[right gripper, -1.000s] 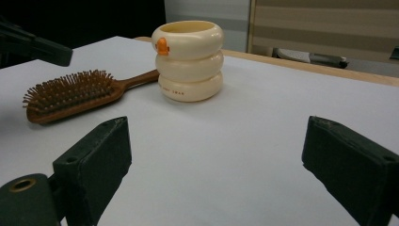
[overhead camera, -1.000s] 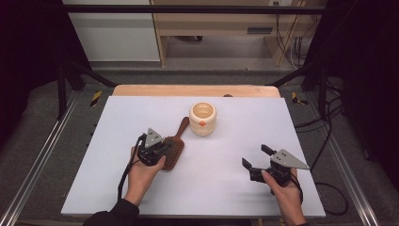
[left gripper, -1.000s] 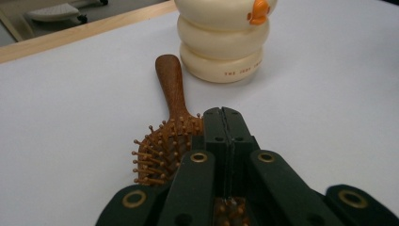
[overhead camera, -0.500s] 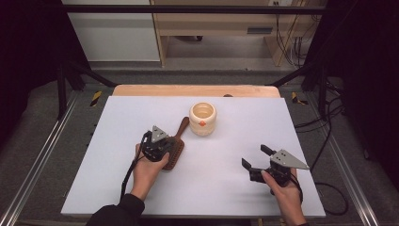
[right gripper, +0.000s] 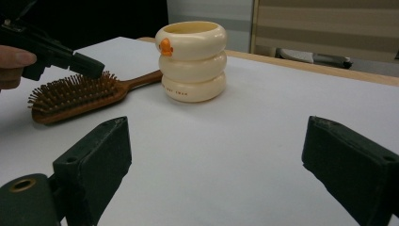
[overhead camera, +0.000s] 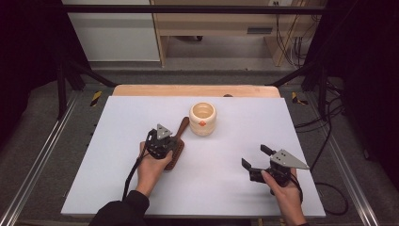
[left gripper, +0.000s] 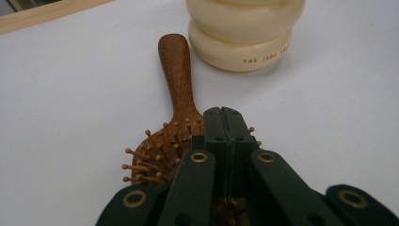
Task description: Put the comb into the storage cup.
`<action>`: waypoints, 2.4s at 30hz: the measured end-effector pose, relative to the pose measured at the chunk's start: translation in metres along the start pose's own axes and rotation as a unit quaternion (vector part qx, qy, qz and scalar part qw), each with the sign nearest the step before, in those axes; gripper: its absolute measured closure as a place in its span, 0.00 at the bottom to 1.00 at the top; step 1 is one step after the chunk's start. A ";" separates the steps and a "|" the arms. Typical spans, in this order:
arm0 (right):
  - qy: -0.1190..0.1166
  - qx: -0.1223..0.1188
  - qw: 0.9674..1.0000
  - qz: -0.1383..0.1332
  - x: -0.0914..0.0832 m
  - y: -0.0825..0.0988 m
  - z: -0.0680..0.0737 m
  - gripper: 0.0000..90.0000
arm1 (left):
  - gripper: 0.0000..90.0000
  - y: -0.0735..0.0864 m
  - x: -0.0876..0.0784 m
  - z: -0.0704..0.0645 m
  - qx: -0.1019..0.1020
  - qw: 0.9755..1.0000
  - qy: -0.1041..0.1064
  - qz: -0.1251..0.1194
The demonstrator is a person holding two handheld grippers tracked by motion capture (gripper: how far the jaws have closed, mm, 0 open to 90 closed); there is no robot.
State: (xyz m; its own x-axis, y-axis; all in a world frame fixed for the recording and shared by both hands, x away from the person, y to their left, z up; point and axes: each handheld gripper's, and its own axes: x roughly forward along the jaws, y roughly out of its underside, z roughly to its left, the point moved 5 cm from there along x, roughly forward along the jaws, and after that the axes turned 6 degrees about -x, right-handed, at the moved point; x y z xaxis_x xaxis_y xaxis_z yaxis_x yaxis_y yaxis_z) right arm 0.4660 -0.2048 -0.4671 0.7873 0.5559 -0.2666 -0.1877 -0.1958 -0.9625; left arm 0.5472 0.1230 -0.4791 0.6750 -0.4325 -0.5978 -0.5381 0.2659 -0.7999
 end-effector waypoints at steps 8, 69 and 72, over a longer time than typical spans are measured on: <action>0.000 0.000 1.000 0.001 0.001 0.000 0.000 0.10 | 0.99 0.001 0.001 0.002 0.001 1.000 -0.003 0.006; -0.005 0.006 1.000 0.010 0.002 0.004 0.001 0.10 | 1.00 0.035 -0.036 0.014 0.015 1.000 -0.006 0.006; -0.005 0.005 1.000 0.009 0.002 0.004 0.001 0.10 | 1.00 0.036 -0.039 0.013 0.017 1.000 -0.001 0.009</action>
State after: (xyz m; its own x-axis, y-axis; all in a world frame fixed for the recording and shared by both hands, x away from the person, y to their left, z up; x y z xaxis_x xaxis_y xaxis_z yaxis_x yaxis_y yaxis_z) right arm 0.4663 -0.2036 -0.4712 0.7779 0.5600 -0.2851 -0.2085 -0.1979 -0.9578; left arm 0.5083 0.1604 -0.4854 0.6667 -0.4257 -0.6118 -0.5318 0.3034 -0.7906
